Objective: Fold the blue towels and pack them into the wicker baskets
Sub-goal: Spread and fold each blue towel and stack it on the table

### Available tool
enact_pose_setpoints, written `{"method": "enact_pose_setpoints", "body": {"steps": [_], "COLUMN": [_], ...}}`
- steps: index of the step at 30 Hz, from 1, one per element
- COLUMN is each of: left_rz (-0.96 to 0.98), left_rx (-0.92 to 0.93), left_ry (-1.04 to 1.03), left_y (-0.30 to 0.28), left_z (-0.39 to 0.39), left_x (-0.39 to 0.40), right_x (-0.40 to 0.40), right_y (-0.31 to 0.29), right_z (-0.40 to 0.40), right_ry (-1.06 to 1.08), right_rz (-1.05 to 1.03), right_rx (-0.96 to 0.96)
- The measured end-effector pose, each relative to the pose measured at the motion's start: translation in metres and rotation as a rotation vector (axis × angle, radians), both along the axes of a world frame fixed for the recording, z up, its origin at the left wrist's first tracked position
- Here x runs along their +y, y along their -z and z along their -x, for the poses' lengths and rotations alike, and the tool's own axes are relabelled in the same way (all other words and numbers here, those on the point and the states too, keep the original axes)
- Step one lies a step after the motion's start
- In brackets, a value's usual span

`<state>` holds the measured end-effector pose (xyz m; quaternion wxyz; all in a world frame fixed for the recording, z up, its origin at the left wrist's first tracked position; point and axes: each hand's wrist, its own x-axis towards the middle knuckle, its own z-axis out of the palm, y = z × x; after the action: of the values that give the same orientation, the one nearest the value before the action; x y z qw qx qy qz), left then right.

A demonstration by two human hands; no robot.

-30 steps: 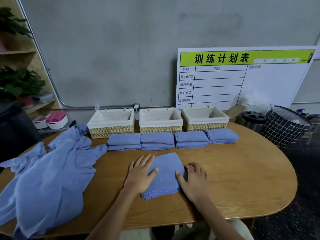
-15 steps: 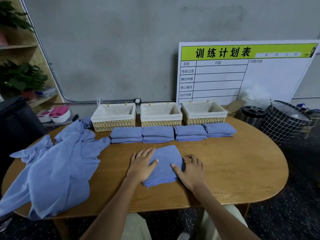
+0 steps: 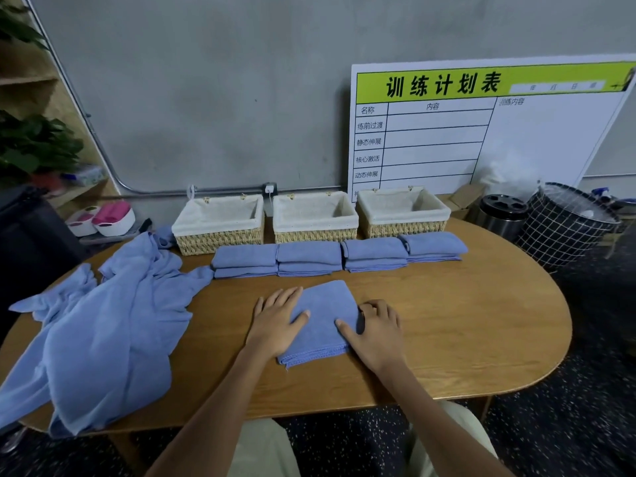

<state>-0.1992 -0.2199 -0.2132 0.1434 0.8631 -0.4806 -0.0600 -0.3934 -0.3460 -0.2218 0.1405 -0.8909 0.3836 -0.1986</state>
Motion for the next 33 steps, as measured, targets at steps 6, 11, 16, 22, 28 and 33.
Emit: {"method": "enact_pose_setpoints", "body": {"steps": [6,11,16,22,28,33], "left_rz": [0.057,0.207,0.249,0.367,0.501,0.57], "left_rx": [0.033,0.044,0.306,0.784,0.765,0.71], "left_ry": [-0.013,-0.142,-0.141,-0.077,-0.07,-0.061], "left_y": [-0.001,0.0,-0.013,-0.028,-0.043,-0.061], "left_z": [0.003,0.007,-0.01,-0.035,-0.044,-0.035], "left_x": [0.003,0.007,-0.007,-0.043,-0.048,-0.026], "right_x": [0.001,-0.012,-0.055,-0.08,-0.088,-0.075], "right_y": [-0.002,-0.014,-0.031,-0.051,-0.063,-0.071], "right_z": [-0.001,-0.01,-0.027,-0.047,-0.057,-0.054], "right_ry": [-0.039,-0.083,-0.269,-0.393,-0.423,-0.429], "right_rz": [-0.055,-0.326,-0.619,-0.616,-0.57,-0.511], "right_rx": [-0.018,-0.236,-0.426,-0.318,-0.39,-0.499]}}
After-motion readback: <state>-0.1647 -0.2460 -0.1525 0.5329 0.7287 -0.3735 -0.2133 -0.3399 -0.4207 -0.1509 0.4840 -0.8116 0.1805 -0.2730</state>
